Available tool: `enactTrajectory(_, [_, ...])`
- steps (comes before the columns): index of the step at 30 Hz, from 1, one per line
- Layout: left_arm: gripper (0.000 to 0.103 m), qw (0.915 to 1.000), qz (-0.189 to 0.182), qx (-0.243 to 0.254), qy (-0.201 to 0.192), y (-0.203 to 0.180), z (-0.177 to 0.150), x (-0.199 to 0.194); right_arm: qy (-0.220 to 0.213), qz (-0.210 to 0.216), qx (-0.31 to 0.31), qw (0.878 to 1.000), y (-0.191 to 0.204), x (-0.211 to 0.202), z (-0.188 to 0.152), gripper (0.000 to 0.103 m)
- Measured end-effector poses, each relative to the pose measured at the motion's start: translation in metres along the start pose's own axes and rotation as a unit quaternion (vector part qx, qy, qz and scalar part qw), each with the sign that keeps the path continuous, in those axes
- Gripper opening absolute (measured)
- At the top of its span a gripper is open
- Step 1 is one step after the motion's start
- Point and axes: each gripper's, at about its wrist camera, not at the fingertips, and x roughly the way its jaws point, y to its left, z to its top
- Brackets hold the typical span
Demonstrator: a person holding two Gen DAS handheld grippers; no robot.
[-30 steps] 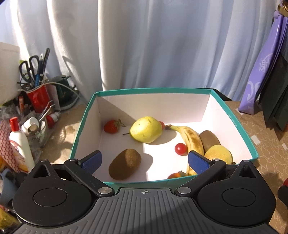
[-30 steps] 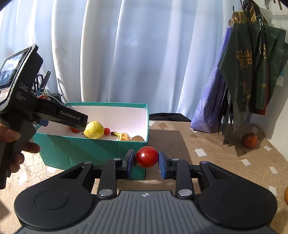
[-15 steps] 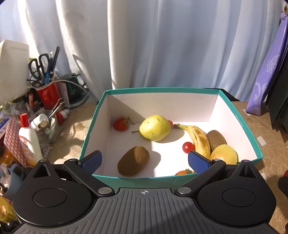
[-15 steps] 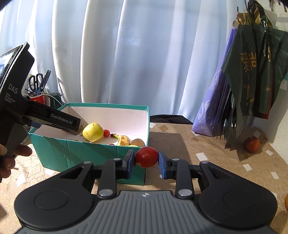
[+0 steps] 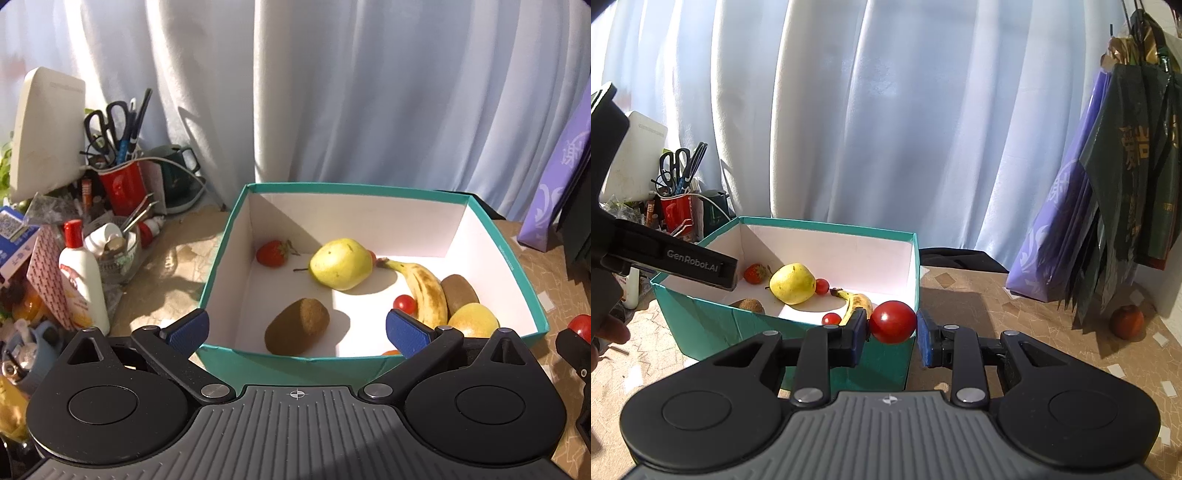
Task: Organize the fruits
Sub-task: 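Carry the held cherry tomato over the teal box with the right gripper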
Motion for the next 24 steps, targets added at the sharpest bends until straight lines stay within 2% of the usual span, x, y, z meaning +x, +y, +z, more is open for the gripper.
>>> enactTrajectory(17, [0.103,0.9993,0.002,-0.037,-0.006,0.021,0.004,-0.012,0.013,0.009,-0.019,1.0,0.009,0.052,0.013,0.028])
enactTrajectory(24, [0.103,0.9994,0.009,-0.033,-0.008,0.019,0.005,-0.01,0.031,0.013,-0.017,0.999,0.014,0.079,0.012,0.028])
